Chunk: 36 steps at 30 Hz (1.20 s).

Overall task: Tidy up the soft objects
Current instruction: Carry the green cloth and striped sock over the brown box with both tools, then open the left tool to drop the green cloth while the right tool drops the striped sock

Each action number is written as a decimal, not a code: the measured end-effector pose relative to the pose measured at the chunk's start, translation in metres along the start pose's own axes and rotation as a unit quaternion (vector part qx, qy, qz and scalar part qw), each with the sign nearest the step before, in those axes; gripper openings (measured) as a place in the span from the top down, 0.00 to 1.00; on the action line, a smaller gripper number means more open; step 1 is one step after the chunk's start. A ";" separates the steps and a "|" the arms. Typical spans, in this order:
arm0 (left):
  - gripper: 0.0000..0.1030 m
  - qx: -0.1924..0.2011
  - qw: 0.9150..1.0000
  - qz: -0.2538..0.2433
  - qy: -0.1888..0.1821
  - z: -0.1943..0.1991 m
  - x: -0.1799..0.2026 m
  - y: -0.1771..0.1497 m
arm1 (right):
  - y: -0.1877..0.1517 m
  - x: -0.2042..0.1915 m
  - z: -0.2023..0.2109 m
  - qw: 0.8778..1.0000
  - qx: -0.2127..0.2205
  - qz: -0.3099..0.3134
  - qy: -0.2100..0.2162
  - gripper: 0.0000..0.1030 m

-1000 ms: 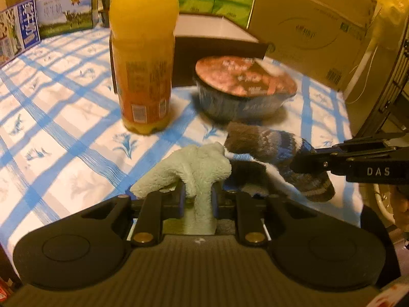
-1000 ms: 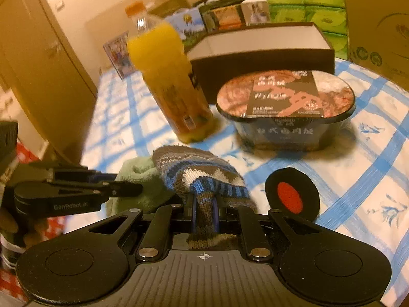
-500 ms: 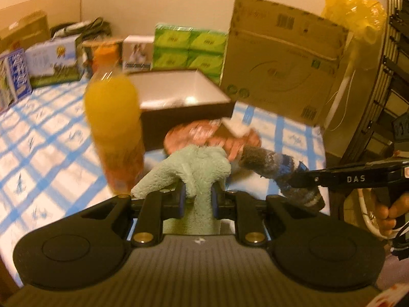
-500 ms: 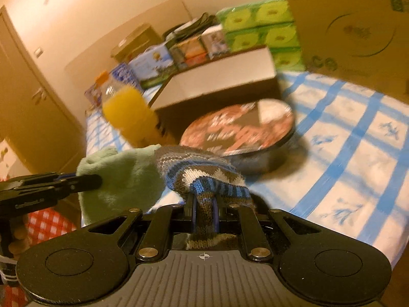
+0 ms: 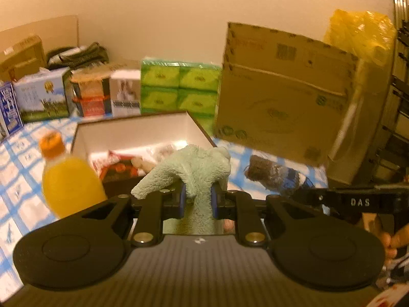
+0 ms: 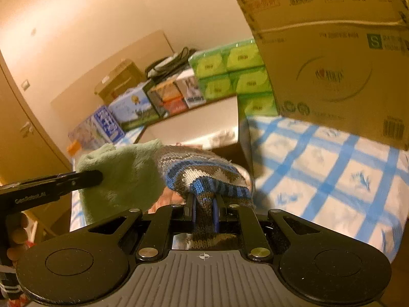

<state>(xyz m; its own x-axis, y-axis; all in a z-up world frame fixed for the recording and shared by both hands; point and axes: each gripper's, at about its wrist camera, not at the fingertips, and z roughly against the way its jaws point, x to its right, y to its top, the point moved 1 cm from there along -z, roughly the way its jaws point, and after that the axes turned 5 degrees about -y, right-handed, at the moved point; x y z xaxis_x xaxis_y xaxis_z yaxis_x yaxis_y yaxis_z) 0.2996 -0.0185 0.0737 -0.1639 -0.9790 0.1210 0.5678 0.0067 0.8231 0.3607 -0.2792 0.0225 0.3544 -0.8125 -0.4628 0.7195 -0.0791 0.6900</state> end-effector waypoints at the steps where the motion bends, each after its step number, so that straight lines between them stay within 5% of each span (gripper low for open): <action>1: 0.84 0.005 1.000 0.000 0.008 -0.006 0.000 0.009 | 0.008 0.001 -0.004 1.000 0.004 -0.002 0.004 0.88; 15: 0.83 0.033 0.985 0.068 0.152 -0.103 -0.037 0.095 | 0.101 -0.007 -0.114 0.998 0.035 -0.026 0.043 0.88; 31: 0.83 0.004 0.962 0.109 0.252 -0.198 -0.071 0.099 | 0.124 0.015 -0.238 0.997 0.001 -0.071 0.031 0.88; 33: 0.81 0.001 0.958 0.115 0.261 -0.207 -0.076 0.099 | 0.123 0.017 -0.246 0.997 0.009 -0.070 0.025 0.82; 36: 0.76 -0.007 0.955 0.125 0.269 -0.217 -0.086 0.096 | 0.125 0.019 -0.254 0.998 0.016 -0.059 0.008 0.57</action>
<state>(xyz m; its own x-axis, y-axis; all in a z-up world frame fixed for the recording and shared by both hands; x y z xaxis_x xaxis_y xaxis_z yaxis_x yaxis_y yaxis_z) 0.5430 0.0219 0.0220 0.4144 -0.9101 0.0075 0.5461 0.2552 0.7979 0.6090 -0.1577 -0.0420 0.2791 -0.7868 -0.5505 0.7372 -0.1918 0.6479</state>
